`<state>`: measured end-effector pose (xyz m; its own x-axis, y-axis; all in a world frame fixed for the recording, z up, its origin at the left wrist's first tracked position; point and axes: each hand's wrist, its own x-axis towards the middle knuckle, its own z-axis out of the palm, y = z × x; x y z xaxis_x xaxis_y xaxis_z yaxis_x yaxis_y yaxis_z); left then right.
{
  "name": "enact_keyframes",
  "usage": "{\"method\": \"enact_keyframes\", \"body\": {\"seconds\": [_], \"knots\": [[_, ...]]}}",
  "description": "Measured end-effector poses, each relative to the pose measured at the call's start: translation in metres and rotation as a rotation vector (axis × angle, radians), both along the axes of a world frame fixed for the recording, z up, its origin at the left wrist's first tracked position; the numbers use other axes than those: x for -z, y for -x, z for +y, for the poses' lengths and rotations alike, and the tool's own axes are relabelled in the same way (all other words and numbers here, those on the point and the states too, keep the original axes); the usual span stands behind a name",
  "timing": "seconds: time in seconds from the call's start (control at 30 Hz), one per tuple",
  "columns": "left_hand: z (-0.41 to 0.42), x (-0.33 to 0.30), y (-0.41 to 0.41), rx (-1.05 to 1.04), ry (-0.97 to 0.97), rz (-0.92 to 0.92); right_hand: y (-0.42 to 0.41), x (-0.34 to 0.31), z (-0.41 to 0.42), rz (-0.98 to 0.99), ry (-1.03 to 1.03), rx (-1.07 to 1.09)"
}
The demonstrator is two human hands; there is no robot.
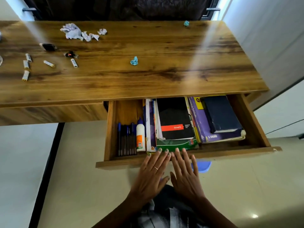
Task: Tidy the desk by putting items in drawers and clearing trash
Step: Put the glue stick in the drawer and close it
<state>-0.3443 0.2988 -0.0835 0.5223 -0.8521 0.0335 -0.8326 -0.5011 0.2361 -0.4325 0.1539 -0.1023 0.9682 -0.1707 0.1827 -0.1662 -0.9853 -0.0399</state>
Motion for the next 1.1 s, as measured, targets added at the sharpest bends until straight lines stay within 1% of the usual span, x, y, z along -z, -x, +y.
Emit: {"method": "enact_keyframes", "body": {"seconds": [0.17, 0.43, 0.63, 0.73, 1.1], "knots": [[-0.001, 0.005, -0.002, -0.016, -0.052, -0.057, -0.001, 0.008, 0.005, -0.022, 0.088, 0.023], [-0.004, 0.006, -0.017, -0.004, -0.035, -0.114, -0.017, 0.009, -0.004, 0.016, 0.055, 0.011], [-0.02, 0.008, -0.05, -0.029, -0.082, -0.142, -0.049, 0.008, -0.02, 0.085, 0.041, -0.002], [-0.029, 0.008, -0.07, -0.041, -0.089, -0.167, -0.071, 0.007, -0.03, 0.081, 0.03, -0.007], [-0.073, -0.003, -0.142, -0.159, -0.127, -0.275, -0.153, -0.004, -0.063, 0.045, 0.104, 0.034]]}}
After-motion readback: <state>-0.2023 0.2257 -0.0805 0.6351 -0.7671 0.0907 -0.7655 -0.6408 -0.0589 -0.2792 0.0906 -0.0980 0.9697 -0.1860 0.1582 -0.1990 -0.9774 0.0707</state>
